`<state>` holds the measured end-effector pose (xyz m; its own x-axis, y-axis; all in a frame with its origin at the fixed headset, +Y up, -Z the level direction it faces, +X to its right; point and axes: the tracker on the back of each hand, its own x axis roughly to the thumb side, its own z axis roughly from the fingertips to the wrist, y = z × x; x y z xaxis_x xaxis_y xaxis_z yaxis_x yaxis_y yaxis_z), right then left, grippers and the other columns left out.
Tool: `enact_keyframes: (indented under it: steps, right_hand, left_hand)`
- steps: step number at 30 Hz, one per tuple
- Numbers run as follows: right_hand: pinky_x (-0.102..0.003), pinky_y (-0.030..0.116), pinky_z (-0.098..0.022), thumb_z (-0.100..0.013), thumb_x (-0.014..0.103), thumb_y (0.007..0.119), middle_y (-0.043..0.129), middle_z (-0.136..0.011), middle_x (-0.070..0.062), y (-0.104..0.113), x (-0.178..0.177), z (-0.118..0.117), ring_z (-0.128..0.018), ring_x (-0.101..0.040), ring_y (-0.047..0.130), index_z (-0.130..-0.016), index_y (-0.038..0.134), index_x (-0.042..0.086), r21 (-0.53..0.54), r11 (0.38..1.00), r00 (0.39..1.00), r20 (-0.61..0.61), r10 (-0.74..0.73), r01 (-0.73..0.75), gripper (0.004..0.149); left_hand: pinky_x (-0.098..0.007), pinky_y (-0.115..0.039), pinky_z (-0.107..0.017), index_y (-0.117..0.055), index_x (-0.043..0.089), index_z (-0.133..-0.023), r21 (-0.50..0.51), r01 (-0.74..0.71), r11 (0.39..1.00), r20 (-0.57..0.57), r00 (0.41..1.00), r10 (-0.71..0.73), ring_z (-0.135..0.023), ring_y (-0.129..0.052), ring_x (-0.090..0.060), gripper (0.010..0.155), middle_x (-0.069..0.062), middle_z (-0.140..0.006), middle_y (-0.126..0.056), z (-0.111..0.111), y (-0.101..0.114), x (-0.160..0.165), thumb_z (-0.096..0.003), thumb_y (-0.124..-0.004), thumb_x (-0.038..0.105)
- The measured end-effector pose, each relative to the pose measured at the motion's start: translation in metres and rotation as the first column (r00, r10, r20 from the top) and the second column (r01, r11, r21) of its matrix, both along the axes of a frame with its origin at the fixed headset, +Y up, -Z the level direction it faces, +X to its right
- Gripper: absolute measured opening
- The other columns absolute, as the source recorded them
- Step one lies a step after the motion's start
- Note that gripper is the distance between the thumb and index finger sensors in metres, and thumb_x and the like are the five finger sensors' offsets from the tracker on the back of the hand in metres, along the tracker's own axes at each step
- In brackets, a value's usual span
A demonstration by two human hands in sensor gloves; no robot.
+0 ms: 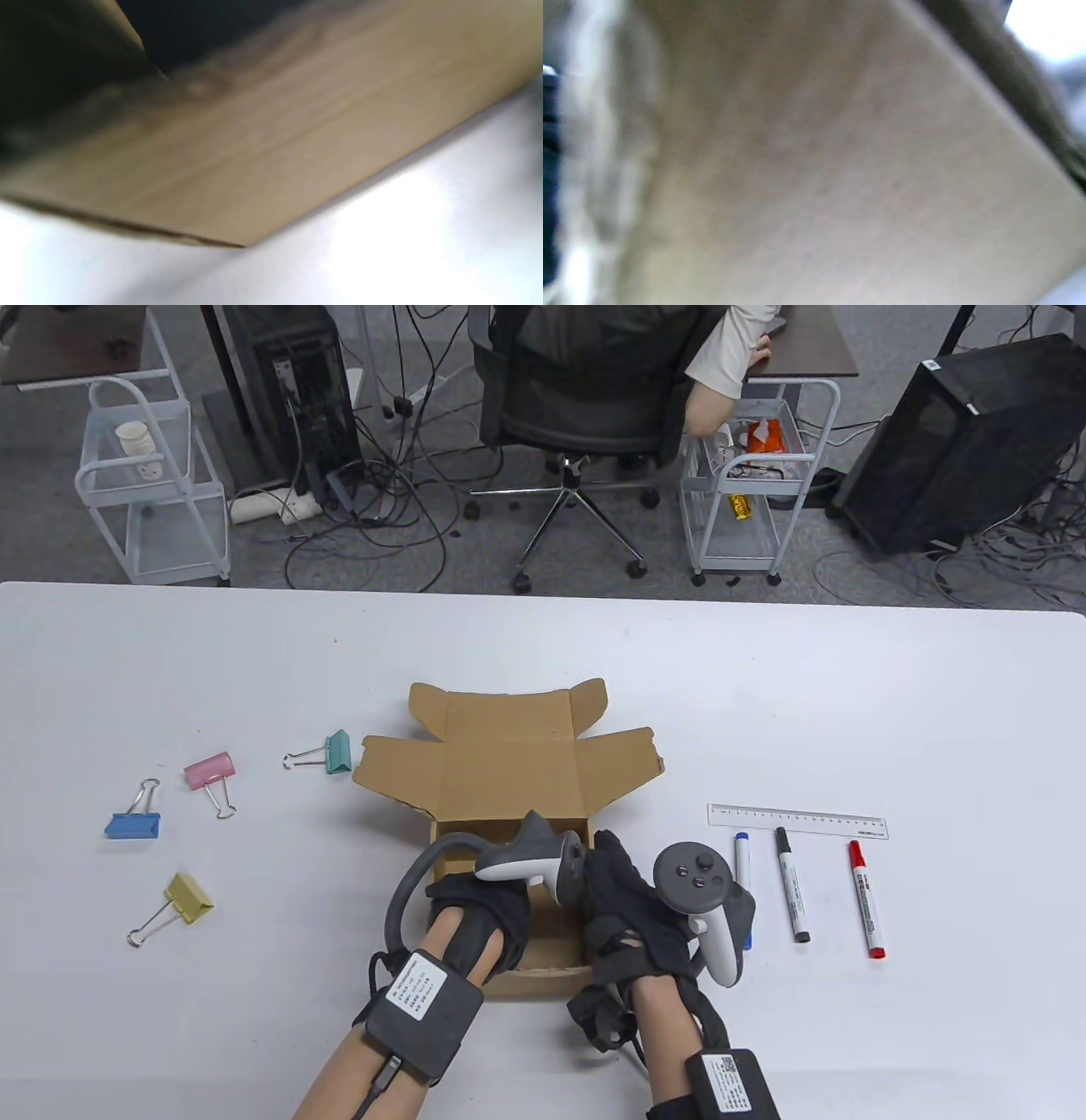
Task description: Open four flaps of mailer box and unpack office supplies
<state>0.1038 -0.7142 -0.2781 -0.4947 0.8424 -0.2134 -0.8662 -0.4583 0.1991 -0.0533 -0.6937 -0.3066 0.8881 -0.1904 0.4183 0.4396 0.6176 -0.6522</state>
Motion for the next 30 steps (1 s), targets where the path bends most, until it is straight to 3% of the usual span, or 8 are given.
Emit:
enact_keyframes:
  steps: [6, 9, 12, 17, 25, 30]
  right_hand:
    - [-0.072, 0.059, -0.07, -0.065, 0.043, 0.044, 0.053, -0.119, -0.034, 0.001, 0.0, 0.0, -0.097, -0.061, 0.068, -0.117, 0.04, 0.005, 0.004, 1.0, 1.0, -0.003, 0.006, -0.006, 0.065]
    - [-0.072, 0.059, -0.07, -0.065, 0.042, 0.045, 0.054, -0.119, -0.033, 0.003, -0.001, -0.001, -0.097, -0.06, 0.068, -0.117, 0.04, 0.004, 0.012, 1.0, 1.0, -0.001, 0.029, -0.029, 0.065]
    - [-0.072, 0.059, -0.07, -0.065, 0.042, 0.046, 0.055, -0.119, -0.032, 0.005, -0.001, 0.0, -0.097, -0.059, 0.069, -0.117, 0.041, 0.003, 0.022, 0.999, 0.999, 0.006, 0.049, -0.049, 0.064]
    - [-0.072, 0.06, -0.07, -0.065, 0.041, 0.047, 0.056, -0.118, -0.032, 0.006, -0.002, 0.0, -0.097, -0.059, 0.07, -0.116, 0.041, 0.002, 0.031, 0.997, 0.998, 0.01, 0.068, -0.069, 0.064]
    - [-0.072, 0.06, -0.07, -0.065, 0.041, 0.046, 0.056, -0.119, -0.032, 0.006, -0.002, 0.0, -0.097, -0.059, 0.07, -0.116, 0.042, 0.002, 0.027, 0.997, 0.998, 0.006, 0.067, -0.067, 0.064]
    - [-0.072, 0.06, -0.07, -0.065, 0.041, 0.046, 0.056, -0.118, -0.032, 0.006, -0.002, 0.001, -0.097, -0.059, 0.07, -0.116, 0.043, 0.002, 0.031, 0.997, 0.998, 0.018, 0.065, -0.065, 0.064]
  left_hand:
    - [-0.047, -0.081, -0.073, -0.073, 0.024, -0.102, -0.004, -0.019, 1.0, 0.017, 1.0, 0.019, -0.105, -0.081, -0.035, 0.058, -0.006, -0.114, -0.071, -0.001, 0.001, -0.004, -0.0505, -0.092, 0.041]
    - [-0.052, -0.074, -0.076, -0.072, 0.025, -0.103, 0.0, -0.051, 0.999, 0.026, 0.998, 0.051, -0.11, -0.073, -0.038, 0.059, -0.004, -0.111, -0.073, 0.0, 0.003, -0.006, -0.0498, -0.093, 0.04]
    - [-0.054, -0.074, -0.076, -0.072, 0.025, -0.103, -0.001, -0.05, 0.999, 0.038, 0.998, 0.05, -0.111, -0.075, -0.04, 0.059, -0.005, -0.109, -0.073, 0.002, 0.005, -0.003, -0.0492, -0.094, 0.038]
    - [-0.052, -0.079, -0.073, -0.067, 0.028, -0.105, 0.026, -0.029, 0.999, 0.062, 0.998, 0.028, -0.102, -0.09, -0.032, 0.064, -0.003, -0.108, -0.074, 0.003, 0.007, -0.001, -0.048, -0.095, 0.037]
    - [-0.047, -0.08, -0.073, -0.074, 0.03, -0.101, 0.042, -0.084, 0.996, 0.094, 0.992, 0.08, -0.098, -0.089, -0.024, 0.058, 0.002, -0.106, -0.081, 0.008, 0.014, -0.009, -0.0475, -0.095, 0.04]
    - [-0.044, -0.079, -0.075, -0.074, 0.032, -0.101, 0.023, -0.13, 0.991, 0.119, 0.985, 0.127, -0.099, -0.089, -0.022, 0.056, 0.004, -0.106, -0.081, 0.015, 0.027, -0.015, -0.0488, -0.095, 0.031]
